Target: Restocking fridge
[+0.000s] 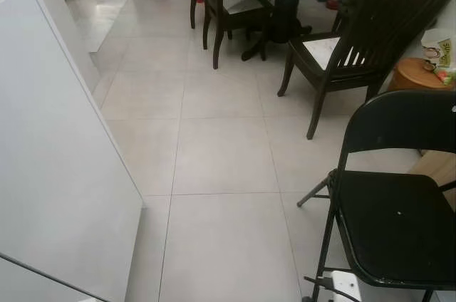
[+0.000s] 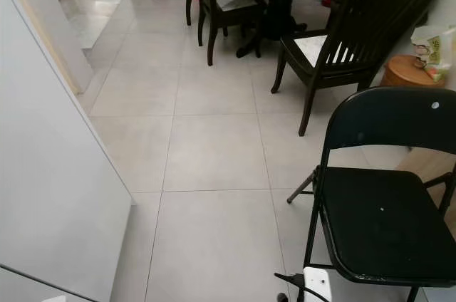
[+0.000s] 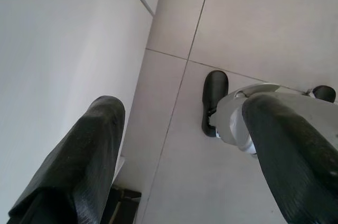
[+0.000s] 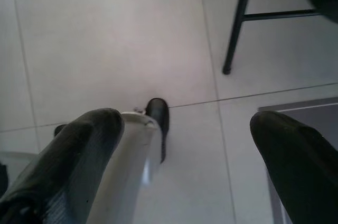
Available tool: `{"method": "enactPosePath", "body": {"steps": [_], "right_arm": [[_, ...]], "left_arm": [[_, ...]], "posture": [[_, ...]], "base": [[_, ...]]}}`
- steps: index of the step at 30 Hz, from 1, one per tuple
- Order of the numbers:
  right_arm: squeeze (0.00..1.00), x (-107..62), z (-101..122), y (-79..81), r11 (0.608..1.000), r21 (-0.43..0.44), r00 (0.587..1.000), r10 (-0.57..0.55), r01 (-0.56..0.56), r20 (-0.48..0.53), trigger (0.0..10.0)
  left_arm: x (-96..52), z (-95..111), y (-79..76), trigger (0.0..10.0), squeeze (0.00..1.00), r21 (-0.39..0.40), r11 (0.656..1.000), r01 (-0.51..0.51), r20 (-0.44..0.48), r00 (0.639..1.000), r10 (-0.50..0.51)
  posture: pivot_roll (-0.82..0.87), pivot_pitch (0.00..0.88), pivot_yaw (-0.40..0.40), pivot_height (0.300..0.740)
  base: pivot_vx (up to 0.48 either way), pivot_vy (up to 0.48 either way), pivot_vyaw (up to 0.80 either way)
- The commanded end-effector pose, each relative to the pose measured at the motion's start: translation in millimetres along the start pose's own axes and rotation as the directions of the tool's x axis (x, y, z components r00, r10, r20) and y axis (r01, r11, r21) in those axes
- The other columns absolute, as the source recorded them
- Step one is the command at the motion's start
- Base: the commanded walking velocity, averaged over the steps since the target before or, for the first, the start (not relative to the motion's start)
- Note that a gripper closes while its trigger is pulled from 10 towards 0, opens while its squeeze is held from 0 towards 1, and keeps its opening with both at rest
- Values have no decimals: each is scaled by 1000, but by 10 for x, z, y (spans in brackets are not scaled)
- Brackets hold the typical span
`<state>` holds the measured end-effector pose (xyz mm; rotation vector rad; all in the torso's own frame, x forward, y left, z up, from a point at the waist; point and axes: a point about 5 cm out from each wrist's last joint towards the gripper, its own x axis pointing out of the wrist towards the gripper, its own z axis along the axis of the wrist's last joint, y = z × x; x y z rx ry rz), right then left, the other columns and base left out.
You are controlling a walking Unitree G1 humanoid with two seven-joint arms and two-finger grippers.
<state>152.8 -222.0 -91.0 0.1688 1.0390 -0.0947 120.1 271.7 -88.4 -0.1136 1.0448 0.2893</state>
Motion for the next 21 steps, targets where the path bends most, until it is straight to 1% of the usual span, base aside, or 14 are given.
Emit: {"method": "enactPosePath", "body": {"steps": [1, 4, 6, 8, 13, 19, 21], "right_arm": [[0, 3, -28, 24, 1000, 11, 1000, 5, -5, -8, 10000], [0, 4, -20, 33, 1000, 18, 1000, 11, -11, 0, 10000], [0, 4, -17, 33, 1000, -1, 1000, 14, -14, -3, 10000], [0, 5, -16, 37, 1000, 0, 1000, 16, -16, -3, 10000], [0, 6, -10, 39, 1000, 9, 1000, 14, -14, 8, 10000], [0, 6, -9, 37, 999, -34, 1000, 15, -15, -2, 10000], [0, 6, -5, 38, 999, -46, 1000, 16, -16, 0, 10000]], "left_arm": [[-15, -75, 22, 10000, 0, 2, 1000, 2, -30, 1000, -2], [-13, -68, 19, 10000, 0, 8, 1000, 6, -27, 1000, -5], [-13, -65, 22, 10000, 0, 42, 999, 9, -35, 999, -8], [-13, -63, 24, 10000, 0, 55, 998, 10, -36, 999, -8], [-13, -56, 24, 10000, 0, 58, 998, 15, -31, 999, -13], [-14, -54, 25, 10000, 0, 100, 995, 28, -40, 999, -24], [-14, -54, 25, 10000, 0, 106, 994, 30, -43, 999, -25]], "posture": [[-66, 64, -13, 740], [-63, 62, -13, 740], [-65, 62, -12, 740], [-62, 61, -11, 740], [-63, 62, -9, 740], [-61, 62, -6, 740], [-61, 62, -6, 740]], "base": [[0, 0, 0], [0, 0, 0], [0, 0, 0], [0, 0, 0], [0, 0, 0], [0, 0, 0], [0, 0, 603]]}}
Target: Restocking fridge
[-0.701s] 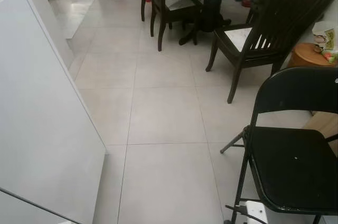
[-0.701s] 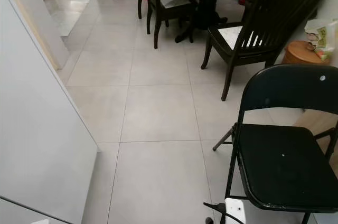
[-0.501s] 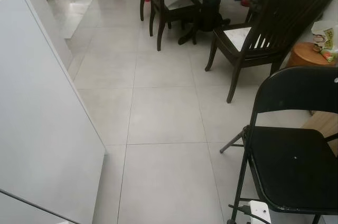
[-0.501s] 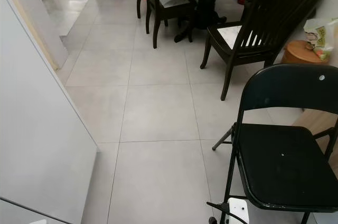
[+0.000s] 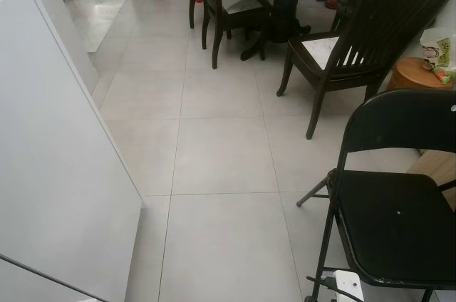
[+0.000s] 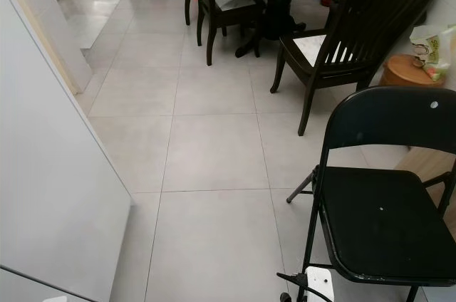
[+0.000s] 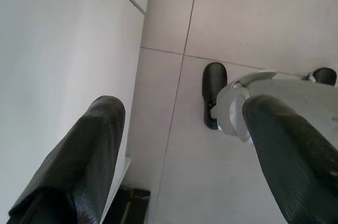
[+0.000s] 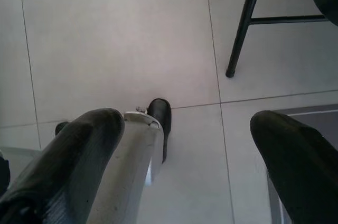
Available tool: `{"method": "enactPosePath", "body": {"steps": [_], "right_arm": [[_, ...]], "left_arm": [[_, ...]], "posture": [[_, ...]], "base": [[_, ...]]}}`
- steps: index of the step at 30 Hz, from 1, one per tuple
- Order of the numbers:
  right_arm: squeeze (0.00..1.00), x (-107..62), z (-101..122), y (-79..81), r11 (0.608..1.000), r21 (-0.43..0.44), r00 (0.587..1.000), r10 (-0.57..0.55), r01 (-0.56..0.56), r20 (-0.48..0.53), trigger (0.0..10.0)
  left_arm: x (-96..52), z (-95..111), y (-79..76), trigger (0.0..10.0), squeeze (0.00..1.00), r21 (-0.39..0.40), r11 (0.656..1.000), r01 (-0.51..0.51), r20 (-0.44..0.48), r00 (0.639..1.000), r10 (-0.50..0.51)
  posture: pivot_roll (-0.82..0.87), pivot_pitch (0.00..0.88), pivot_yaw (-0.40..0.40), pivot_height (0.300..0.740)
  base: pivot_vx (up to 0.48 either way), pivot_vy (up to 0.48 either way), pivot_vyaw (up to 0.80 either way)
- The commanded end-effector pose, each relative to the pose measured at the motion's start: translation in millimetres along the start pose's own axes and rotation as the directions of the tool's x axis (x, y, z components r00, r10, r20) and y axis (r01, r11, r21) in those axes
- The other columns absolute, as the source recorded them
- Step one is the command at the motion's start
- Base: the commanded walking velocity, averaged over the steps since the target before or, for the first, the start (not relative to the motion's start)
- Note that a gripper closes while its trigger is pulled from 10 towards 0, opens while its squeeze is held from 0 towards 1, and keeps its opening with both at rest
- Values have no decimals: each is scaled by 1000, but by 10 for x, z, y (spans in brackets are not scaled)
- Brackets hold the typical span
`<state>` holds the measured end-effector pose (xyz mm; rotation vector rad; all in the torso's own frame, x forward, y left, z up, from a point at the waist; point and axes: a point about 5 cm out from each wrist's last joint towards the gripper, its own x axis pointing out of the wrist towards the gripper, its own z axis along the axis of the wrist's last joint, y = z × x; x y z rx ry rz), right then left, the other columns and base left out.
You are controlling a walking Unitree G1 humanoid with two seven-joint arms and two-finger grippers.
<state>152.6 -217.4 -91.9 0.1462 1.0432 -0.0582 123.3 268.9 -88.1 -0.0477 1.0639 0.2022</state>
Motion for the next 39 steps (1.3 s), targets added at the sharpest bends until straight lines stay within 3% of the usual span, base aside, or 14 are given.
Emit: {"method": "enactPosePath", "body": {"steps": [1, 14, 39], "right_arm": [[0, -1, 10, -7, 1000, -9, 1000, -4, 4, 5, 10000], [0, -1, 5, -6, 998, -58, 1000, 7, -8, -15, 10000], [0, 0, -1, -4, 997, -74, 1000, 10, -12, -29, 10000]], "left_arm": [[-22, -82, 52, 10000, 0, 9, 1000, -10, -32, 999, 10], [-23, -81, 59, 10000, 0, 32, 999, -14, -35, 999, 15], [-23, -75, 64, 10000, 0, 39, 999, -21, -32, 999, 22]], "posture": [[-61, 62, -6, 740], [-59, 66, -7, 740], [-55, 67, -8, 740]], "base": [[0, 0, 706], [0, 0, 800], [0, 0, 800]]}}
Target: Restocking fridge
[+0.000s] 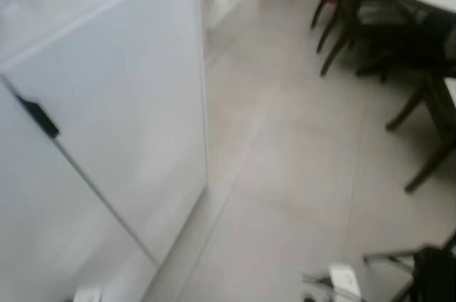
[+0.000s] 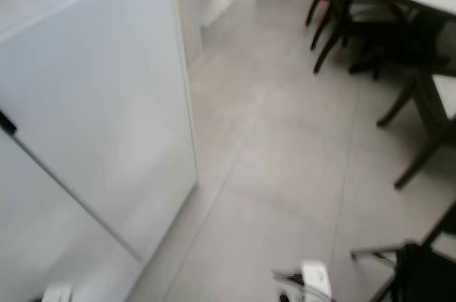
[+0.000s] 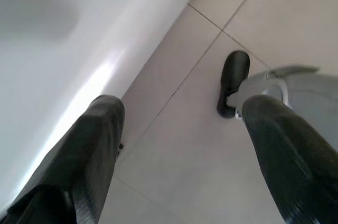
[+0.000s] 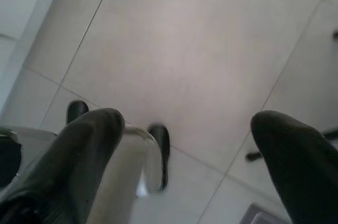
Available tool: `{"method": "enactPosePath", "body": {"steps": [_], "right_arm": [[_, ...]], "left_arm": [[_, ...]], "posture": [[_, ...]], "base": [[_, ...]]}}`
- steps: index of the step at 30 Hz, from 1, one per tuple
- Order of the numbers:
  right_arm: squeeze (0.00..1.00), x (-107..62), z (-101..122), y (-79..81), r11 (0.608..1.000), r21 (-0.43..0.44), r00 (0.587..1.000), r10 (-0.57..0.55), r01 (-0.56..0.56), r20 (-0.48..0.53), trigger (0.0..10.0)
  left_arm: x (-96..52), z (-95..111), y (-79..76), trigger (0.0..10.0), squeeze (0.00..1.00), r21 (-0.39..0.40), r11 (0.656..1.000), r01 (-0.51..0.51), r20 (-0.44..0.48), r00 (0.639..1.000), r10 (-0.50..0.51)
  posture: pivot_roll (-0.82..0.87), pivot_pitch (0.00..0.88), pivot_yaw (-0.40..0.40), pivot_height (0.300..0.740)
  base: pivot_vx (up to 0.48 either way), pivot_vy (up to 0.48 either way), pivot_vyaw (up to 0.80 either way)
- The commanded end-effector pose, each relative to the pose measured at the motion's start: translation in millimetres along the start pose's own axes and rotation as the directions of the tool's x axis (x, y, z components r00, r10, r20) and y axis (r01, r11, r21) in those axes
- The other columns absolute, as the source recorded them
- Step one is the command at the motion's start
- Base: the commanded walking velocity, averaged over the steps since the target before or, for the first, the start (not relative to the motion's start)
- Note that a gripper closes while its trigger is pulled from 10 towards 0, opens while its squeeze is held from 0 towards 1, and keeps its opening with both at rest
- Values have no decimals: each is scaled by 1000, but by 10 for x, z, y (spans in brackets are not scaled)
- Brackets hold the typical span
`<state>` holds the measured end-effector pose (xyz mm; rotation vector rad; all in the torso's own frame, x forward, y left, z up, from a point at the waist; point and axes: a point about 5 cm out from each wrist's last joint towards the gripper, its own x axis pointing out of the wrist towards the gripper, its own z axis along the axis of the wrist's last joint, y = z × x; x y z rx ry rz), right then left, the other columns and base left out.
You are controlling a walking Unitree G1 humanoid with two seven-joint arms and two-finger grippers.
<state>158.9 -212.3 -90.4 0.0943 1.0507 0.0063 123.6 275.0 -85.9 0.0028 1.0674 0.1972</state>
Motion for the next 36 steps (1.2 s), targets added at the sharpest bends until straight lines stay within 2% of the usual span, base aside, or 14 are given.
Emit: {"method": "enactPosePath", "body": {"steps": [1, 36], "right_arm": [[0, -21, -61, -57, 1000, 1, 1000, -16, 16, -21, 10000], [0, -17, -78, -30, 1000, -28, 1000, -3, 2, -30, 10000]], "left_arm": [[-15, -96, 2, 10000, 0, -6, 1000, -2, -32, 999, 2], [-24, -101, 37, 10000, 0, -12, 1000, -14, -22, 1000, 14]], "posture": [[-54, 67, -8, 740], [-49, 70, 1, 740]], "base": [[0, 0, 800], [0, 0, 800]]}}
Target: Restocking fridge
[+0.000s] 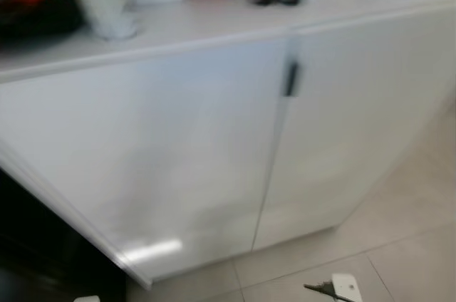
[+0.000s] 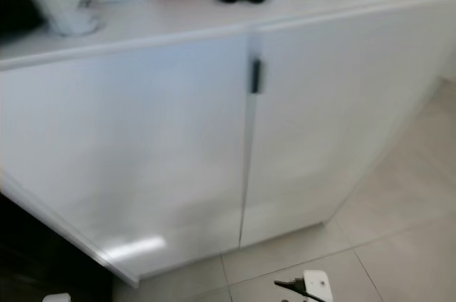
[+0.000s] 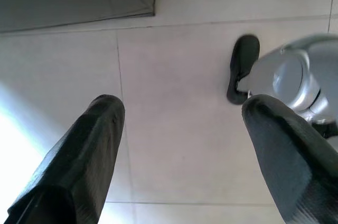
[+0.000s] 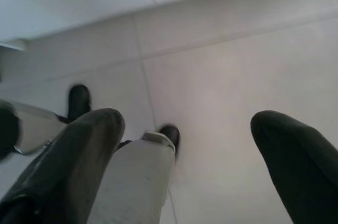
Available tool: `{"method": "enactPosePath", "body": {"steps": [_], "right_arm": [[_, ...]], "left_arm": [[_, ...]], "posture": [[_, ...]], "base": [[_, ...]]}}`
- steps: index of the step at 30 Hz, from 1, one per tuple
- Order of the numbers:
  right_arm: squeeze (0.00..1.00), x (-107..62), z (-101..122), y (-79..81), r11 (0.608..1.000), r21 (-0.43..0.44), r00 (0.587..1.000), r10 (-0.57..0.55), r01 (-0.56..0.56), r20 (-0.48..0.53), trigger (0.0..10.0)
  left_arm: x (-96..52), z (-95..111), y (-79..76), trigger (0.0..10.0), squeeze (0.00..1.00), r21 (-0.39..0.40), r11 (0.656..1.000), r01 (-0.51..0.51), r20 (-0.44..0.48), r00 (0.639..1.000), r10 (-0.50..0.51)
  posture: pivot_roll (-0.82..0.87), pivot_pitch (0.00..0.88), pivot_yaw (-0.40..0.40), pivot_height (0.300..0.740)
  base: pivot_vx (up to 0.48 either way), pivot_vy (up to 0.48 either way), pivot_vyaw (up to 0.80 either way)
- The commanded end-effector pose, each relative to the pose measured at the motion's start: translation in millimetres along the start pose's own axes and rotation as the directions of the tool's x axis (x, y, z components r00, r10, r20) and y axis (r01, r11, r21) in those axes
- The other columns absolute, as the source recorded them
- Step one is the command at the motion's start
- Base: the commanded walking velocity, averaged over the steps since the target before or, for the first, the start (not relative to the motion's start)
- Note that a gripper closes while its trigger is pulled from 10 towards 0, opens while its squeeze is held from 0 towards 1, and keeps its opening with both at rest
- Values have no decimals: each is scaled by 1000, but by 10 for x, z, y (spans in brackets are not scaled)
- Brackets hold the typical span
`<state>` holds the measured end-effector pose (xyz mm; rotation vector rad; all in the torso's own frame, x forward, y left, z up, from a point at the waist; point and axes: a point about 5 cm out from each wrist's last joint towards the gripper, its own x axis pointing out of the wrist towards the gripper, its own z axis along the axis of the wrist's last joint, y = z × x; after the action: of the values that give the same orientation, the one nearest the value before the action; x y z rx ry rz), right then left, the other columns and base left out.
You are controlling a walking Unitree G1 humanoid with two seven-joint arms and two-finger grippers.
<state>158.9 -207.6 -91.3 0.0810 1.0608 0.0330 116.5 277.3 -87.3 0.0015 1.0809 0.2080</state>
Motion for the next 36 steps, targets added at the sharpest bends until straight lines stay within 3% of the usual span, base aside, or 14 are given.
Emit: {"method": "enactPosePath", "body": {"steps": [1, 22, 23, 25, 29, 36], "right_arm": [[0, -28, -73, -74, 1000, -4, 1000, -18, 18, -19, 10000], [0, -31, -92, -74, 1000, 5, 1000, -16, 16, -22, 10000], [0, -31, -102, -68, 998, 65, 1000, -18, 19, -12, 10000], [0, -30, -109, -62, 995, 97, 1000, -17, 17, -6, 10000], [0, -31, -105, -61, 996, 93, 1000, -14, 14, -2, 10000], [0, -30, -104, -59, 996, 90, 1000, -11, 12, -4, 10000]], "left_arm": [[-6, -36, 5, 10000, 0, -7, 1000, -5, -9, 1000, 5], [-10, -57, 10, 10000, 0, -13, 1000, -10, -15, 1000, 10], [-11, -58, 11, 10000, 0, -16, 1000, -10, -15, 1000, 10], [-11, -60, 13, 10000, 0, -21, 1000, -11, -14, 1000, 11], [-12, -70, 14, 10000, 0, -24, 1000, -14, -23, 1000, 13], [-12, -72, 16, 10000, 0, -21, 1000, -15, -26, 1000, 14]], "posture": [[-49, 70, 1, 740], [-47, 73, 1, 740], [-44, 76, 2, 740], [-44, 76, 4, 740], [-43, 75, 4, 740], [-43, 76, 3, 740]], "base": [[0, 0, 800], [0, 0, 786], [0, 0, 0], [0, 0, 0], [0, 0, 0], [0, 431, 0]]}}
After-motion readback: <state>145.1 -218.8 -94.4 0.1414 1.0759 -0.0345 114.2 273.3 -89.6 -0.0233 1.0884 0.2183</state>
